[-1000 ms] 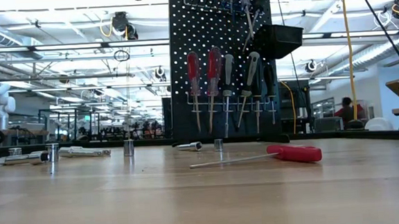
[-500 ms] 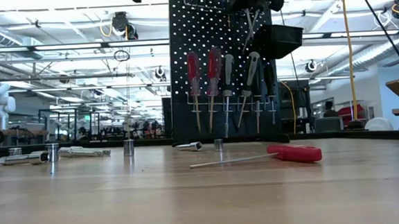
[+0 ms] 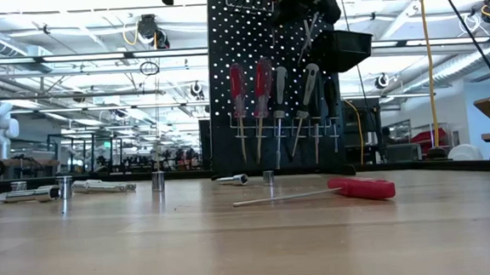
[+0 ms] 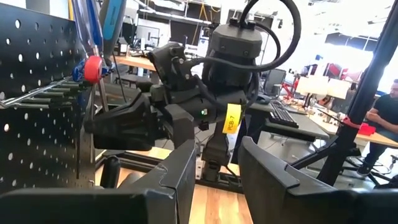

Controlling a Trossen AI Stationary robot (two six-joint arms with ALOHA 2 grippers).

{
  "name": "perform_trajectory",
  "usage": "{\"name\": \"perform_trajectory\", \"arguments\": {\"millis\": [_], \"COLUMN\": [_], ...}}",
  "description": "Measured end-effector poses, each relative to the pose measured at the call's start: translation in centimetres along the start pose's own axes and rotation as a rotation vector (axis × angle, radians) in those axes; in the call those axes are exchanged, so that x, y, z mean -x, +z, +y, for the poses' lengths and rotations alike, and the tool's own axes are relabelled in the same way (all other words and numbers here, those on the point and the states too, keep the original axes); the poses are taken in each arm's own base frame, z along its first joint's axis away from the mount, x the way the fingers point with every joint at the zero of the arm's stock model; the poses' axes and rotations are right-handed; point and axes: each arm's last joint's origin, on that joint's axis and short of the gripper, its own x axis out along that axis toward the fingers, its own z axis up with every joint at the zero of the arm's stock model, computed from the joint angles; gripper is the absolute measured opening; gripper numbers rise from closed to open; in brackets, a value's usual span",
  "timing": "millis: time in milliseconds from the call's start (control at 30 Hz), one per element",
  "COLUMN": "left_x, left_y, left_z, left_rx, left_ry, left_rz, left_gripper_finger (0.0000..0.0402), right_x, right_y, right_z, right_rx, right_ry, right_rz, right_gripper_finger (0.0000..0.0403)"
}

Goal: Hang tools onto peg board
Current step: Hang the red allen wrench on the pegboard

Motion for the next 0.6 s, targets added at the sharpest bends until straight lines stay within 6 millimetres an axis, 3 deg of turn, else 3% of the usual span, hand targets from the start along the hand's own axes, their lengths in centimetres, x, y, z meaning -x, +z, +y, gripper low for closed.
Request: {"name": "perform_trajectory", "arguments": {"millis": [600], "left_x": [0.0], "left_y": [-0.15], "left_z": [0.02], "left_rx": [0.005], "left_ry": [0.001], "left_rz": [0.015], "left_gripper_finger": [0.0122], "right_x": [-0.98], "right_y": [0.39], "right_z": [-0.87], "right_rx": [-0.018], "right_ry": [-0.053], "right_rz": [-0.021], "right_gripper_finger": [0.0]}}
